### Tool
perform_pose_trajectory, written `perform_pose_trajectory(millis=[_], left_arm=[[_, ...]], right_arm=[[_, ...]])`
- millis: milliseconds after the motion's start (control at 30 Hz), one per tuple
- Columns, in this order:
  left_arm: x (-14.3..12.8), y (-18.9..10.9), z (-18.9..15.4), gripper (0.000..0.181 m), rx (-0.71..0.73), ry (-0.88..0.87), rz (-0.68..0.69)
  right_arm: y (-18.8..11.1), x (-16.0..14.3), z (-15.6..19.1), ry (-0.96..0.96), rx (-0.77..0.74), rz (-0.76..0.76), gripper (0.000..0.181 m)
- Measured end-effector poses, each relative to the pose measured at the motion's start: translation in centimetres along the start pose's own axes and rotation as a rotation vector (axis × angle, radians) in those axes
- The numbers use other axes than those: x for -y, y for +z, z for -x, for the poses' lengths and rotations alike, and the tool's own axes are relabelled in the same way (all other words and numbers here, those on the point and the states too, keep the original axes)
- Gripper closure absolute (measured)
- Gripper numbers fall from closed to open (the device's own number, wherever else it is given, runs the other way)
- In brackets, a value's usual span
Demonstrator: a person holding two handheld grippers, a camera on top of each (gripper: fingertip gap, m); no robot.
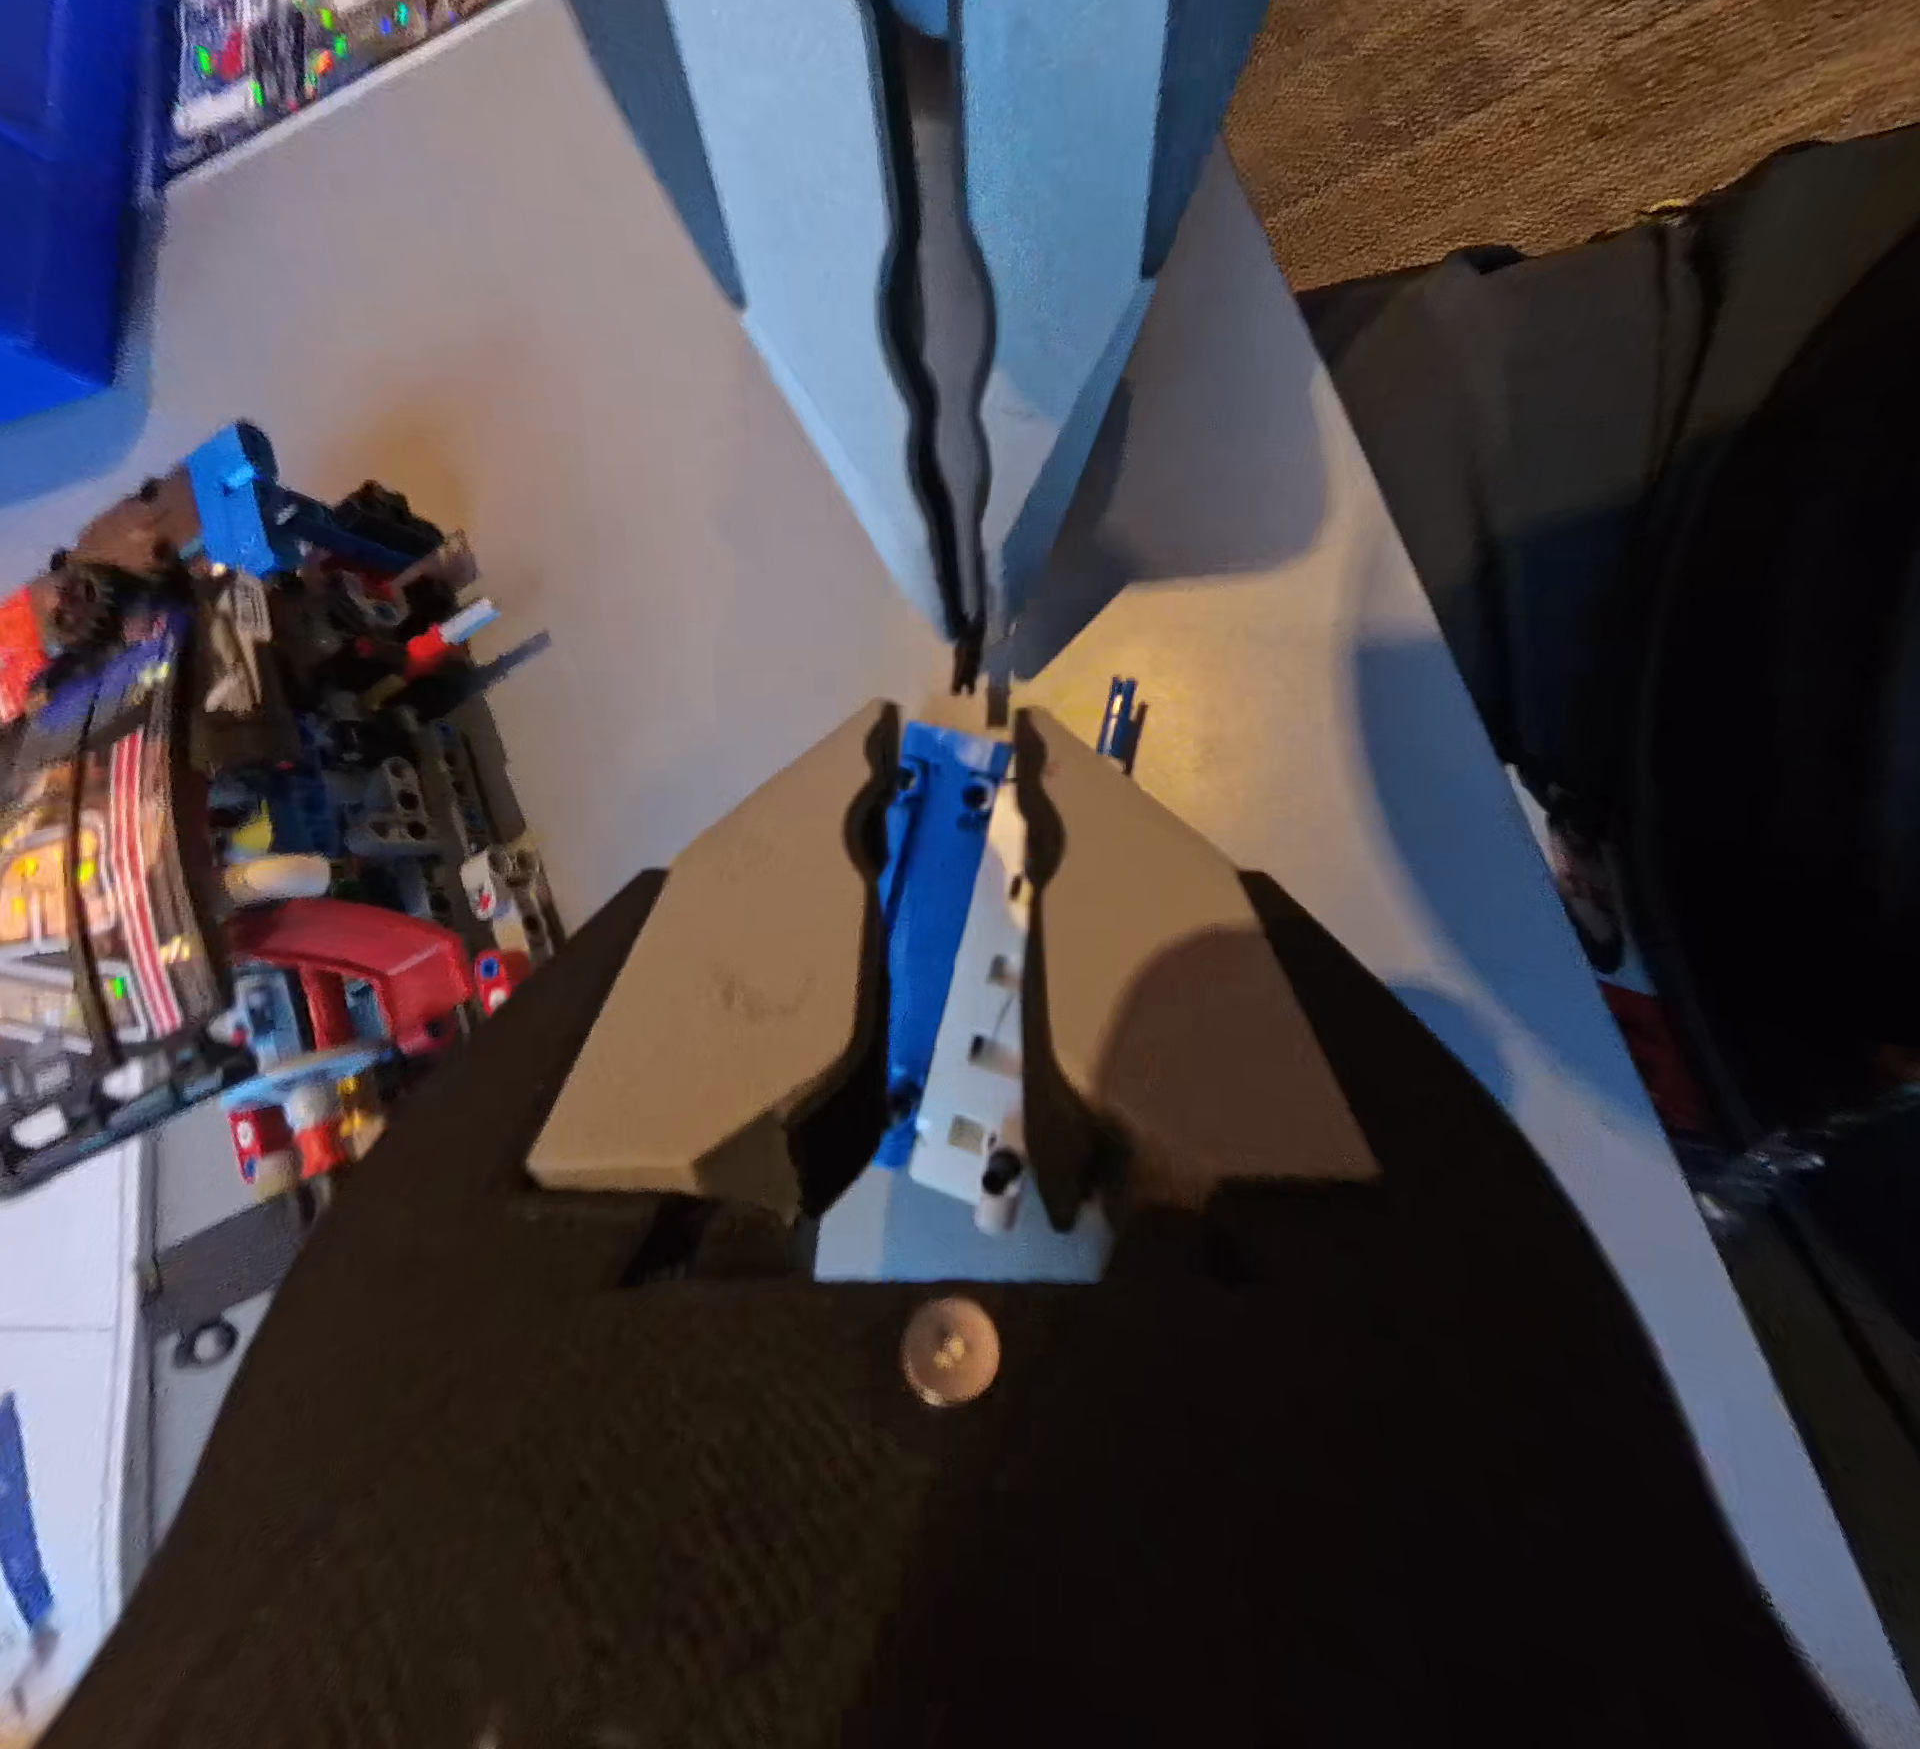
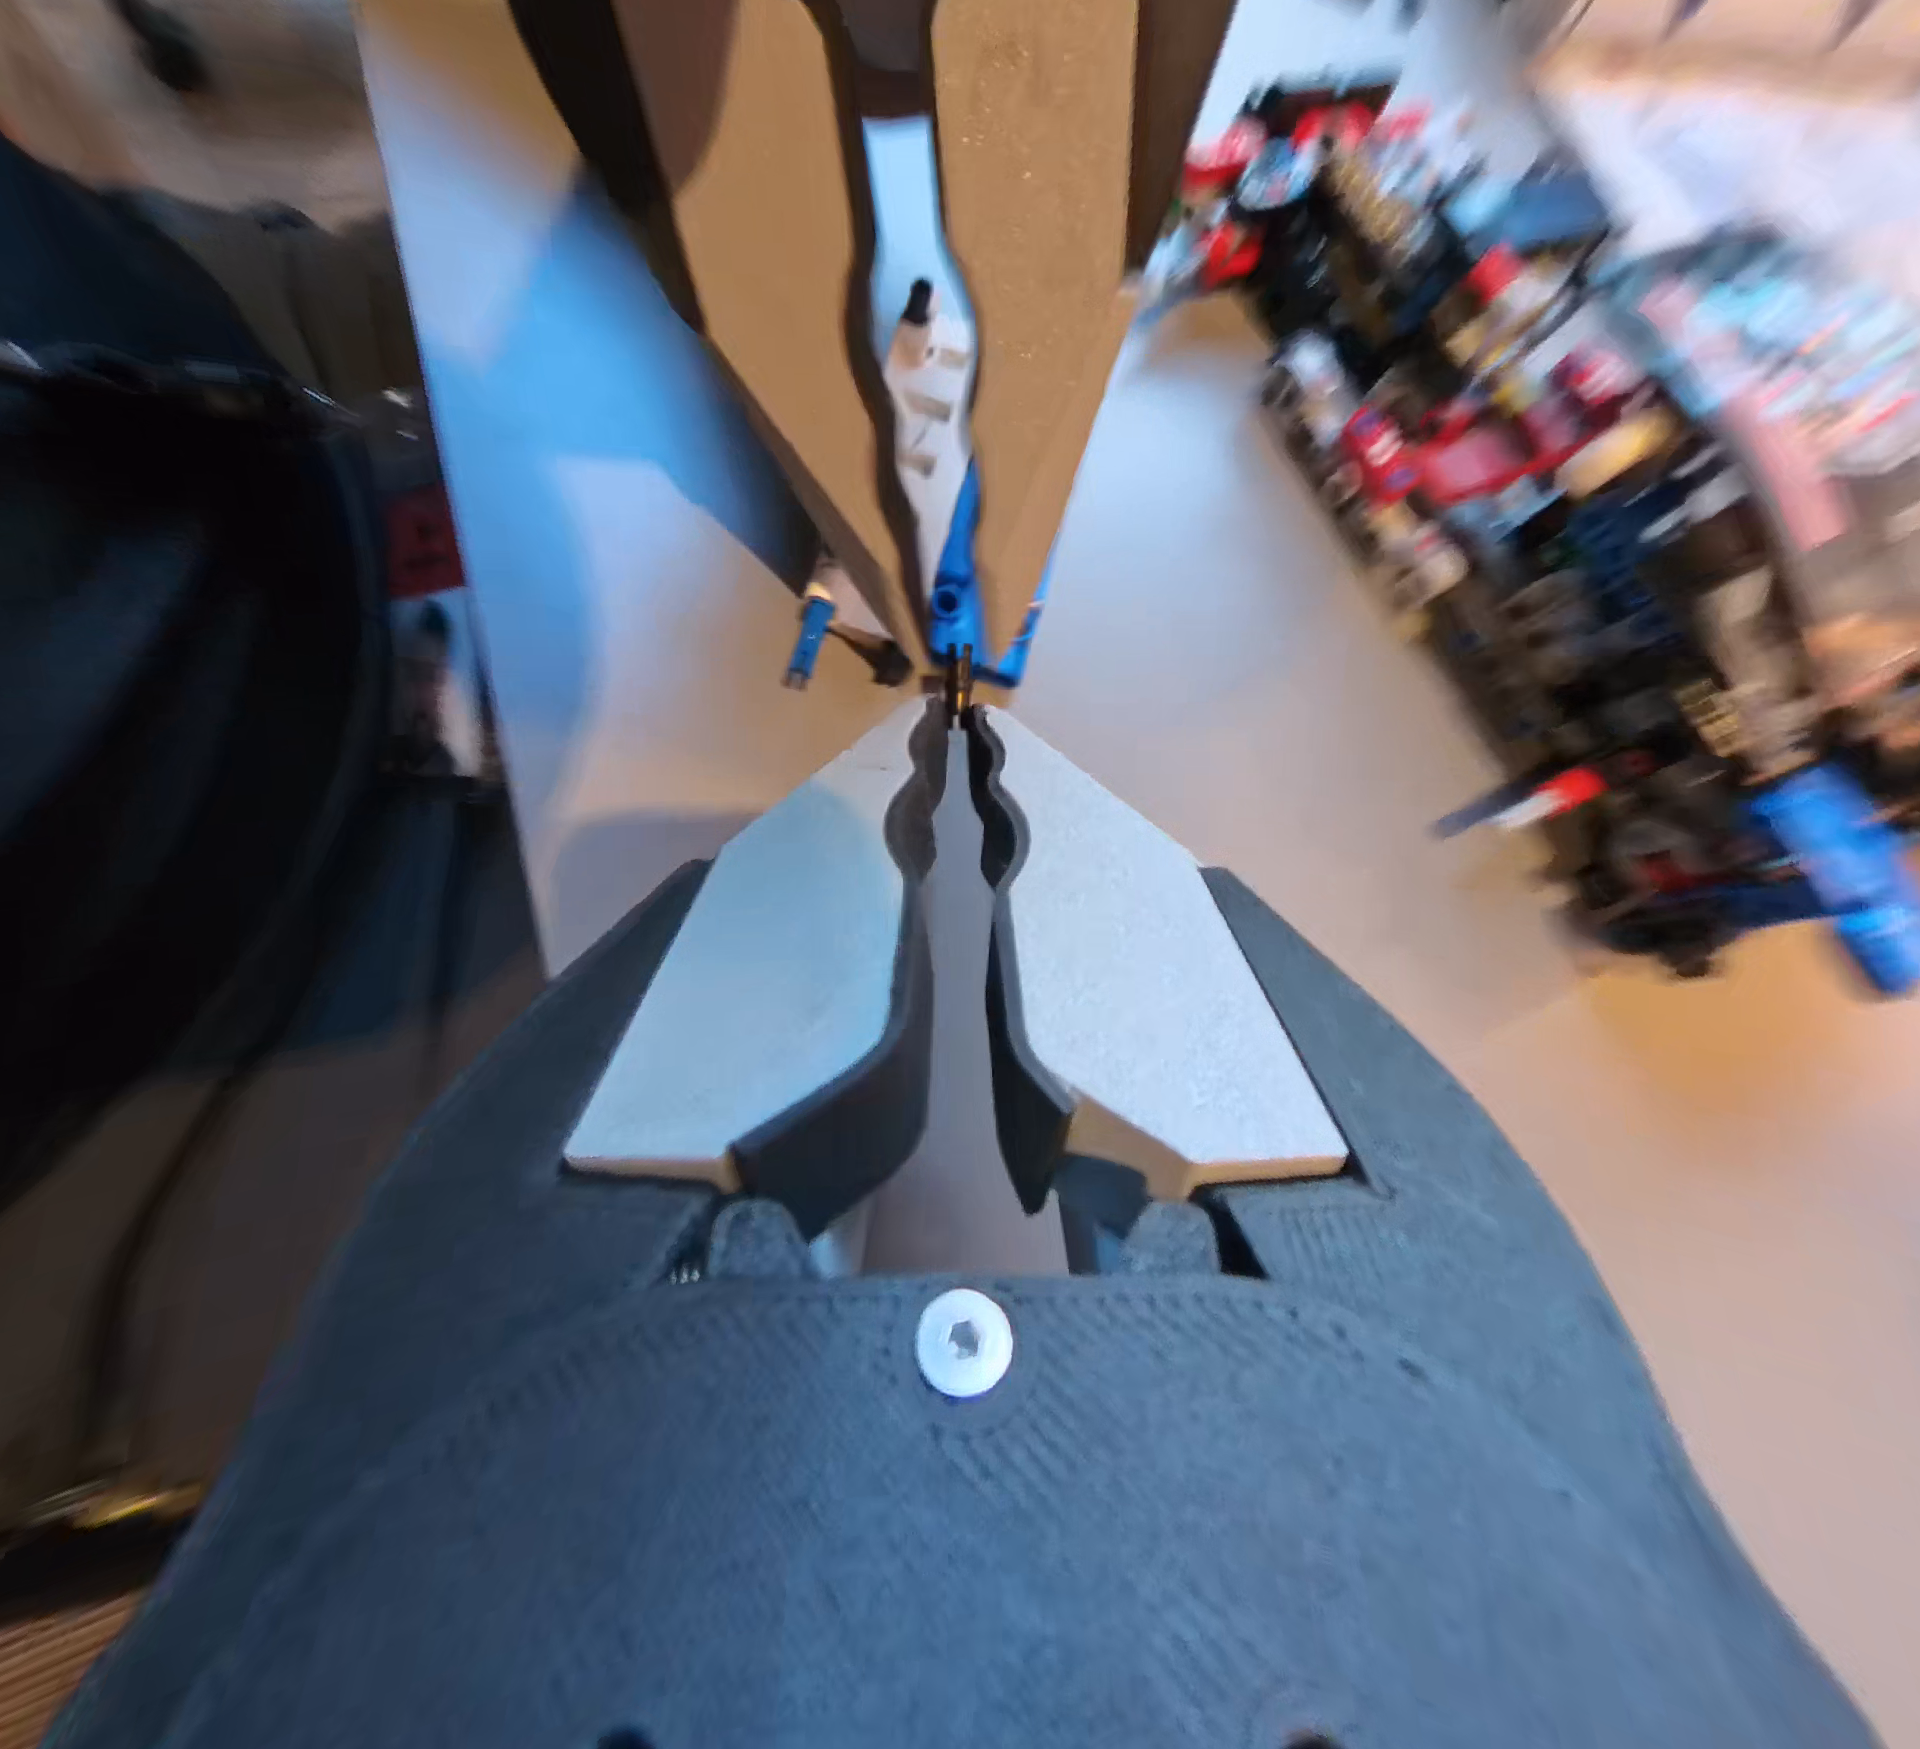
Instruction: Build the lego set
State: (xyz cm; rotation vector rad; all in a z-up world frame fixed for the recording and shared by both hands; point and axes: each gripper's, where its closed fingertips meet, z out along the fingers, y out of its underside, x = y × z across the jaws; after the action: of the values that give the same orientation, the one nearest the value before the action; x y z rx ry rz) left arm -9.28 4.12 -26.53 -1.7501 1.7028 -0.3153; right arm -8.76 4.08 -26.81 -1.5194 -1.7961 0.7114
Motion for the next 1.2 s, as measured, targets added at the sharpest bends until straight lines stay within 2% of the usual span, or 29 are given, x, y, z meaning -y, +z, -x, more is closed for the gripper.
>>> perform_pose_trajectory(millis=[100, 233, 333, 467, 533, 633, 900, 1000, 1200], left_arm=[[-0.7, -1.3, 0.6, 0.141, -0.052, -0.077, 0.007], [-2.4, -1.9, 1.1, 0.127, -0.100, -0.089, 0.072], [-2.7, -2.0, 0.6, 0.117, -0.140, -0.074, 0.099], [-3.9, -1.5, 0.1, 0.115, -0.194, -0.046, 0.161], [-3.9, -1.3, -0.6, 0.129, -0.248, -0.055, 0.158], [-3.9, -1.1, -0.9, 0.131, -0.288, -0.078, 0.150], [-3.9, -1.0, -0.8, 0.132, -0.278, -0.103, 0.129], [-3.1, -0.8, -1.8, 0.133, -0.279, -0.104, 0.101], [-0.6, 0.5, -3.6, 0.132, -0.312, -0.065, 0.034]], right_arm=[[0.2, -0.5, 0.2, 0.117, 0.049, 0.046, 0.180], [0.8, -0.7, 0.7, 0.217, 0.108, 0.082, 0.180], [1.1, -0.6, 0.9, 0.240, 0.121, 0.092, 0.180], [1.2, -0.5, 0.7, 0.245, 0.110, 0.103, 0.180], [1.3, -0.4, 0.8, 0.243, 0.112, 0.116, 0.180], [1.3, -0.5, 0.7, 0.241, 0.100, 0.160, 0.180], [1.3, -0.5, 1.1, 0.305, 0.150, 0.235, 0.181], [0.6, -0.6, 2.0, 0.354, 0.174, 0.249, 0.181], [-2.1, -1.5, 4.3, 0.446, 0.111, 0.206, 0.180]])
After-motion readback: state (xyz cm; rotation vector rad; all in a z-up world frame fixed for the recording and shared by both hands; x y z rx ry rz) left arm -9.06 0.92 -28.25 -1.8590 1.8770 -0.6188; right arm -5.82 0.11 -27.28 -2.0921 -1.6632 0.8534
